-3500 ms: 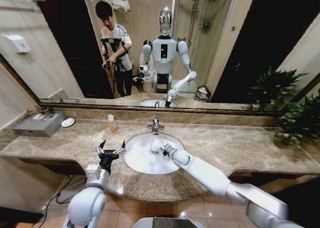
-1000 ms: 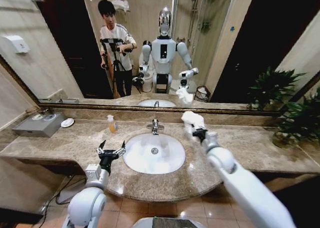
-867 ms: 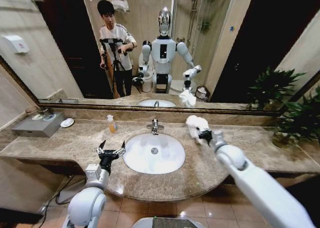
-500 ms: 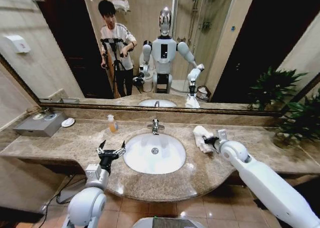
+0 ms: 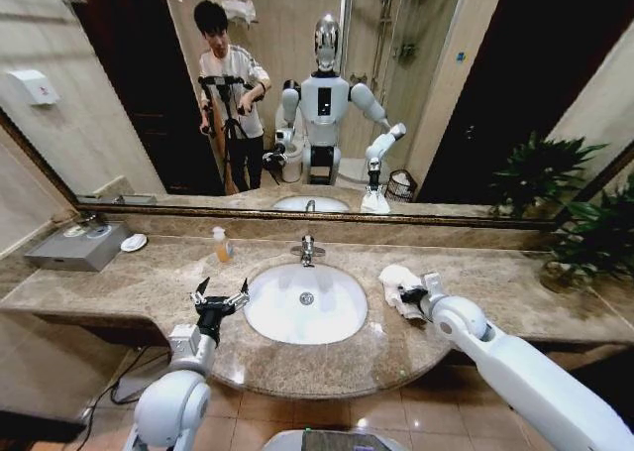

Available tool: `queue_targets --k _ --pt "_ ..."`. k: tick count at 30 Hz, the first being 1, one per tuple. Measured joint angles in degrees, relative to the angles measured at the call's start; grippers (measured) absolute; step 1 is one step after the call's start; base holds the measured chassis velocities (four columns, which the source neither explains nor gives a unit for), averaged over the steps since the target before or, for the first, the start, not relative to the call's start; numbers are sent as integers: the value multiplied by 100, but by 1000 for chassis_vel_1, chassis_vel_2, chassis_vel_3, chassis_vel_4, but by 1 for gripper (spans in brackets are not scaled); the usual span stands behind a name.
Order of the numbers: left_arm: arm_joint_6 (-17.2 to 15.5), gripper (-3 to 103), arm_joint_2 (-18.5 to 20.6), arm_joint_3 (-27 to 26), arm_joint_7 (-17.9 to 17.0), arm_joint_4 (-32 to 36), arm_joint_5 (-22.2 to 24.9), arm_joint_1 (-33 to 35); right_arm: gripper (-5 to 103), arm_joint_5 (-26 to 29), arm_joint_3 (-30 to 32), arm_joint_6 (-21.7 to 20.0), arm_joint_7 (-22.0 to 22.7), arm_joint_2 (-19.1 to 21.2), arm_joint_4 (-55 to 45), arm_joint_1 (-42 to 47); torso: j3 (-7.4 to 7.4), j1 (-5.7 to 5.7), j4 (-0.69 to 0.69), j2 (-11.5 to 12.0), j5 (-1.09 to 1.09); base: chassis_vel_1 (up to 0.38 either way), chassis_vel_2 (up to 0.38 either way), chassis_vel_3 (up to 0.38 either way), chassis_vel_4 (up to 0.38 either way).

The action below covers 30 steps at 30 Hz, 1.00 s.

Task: Pick up the towel from the sink counter and wipe the mirror surface.

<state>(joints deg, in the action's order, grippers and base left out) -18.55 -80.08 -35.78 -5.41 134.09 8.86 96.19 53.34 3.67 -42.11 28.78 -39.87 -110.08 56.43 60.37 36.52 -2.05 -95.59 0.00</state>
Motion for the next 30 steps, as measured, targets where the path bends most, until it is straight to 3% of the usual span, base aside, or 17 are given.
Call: queue_targets --k 7,18,22,25,28,30 --pt "0 100 0 0 0 0 0 0 9 -224 -25 10 74 -74 -144 -24 0 0 -1 0 -2 0 0 0 0" --pt "0 100 0 0 0 0 0 0 20 572 -25 13 634 -65 -201 -45 0 0 0 0 -1 0 0 0 0" --pt "0 100 0 0 0 0 0 0 38 957 81 16 852 -112 -236 -18 0 0 0 0 0 0 0 0 0" --pt "0 100 0 0 0 0 0 0 44 1054 91 17 917 -146 -254 -23 0 0 0 0 -1 0 0 0 0" --pt "0 100 0 0 0 0 0 0 61 1098 96 20 966 -197 -266 -33 0 0 -1 0 -1 0 0 0 0" --pt "0 100 0 0 0 0 0 0 66 1098 98 21 980 -218 -281 -33 0 0 -1 0 -1 0 0 0 0"
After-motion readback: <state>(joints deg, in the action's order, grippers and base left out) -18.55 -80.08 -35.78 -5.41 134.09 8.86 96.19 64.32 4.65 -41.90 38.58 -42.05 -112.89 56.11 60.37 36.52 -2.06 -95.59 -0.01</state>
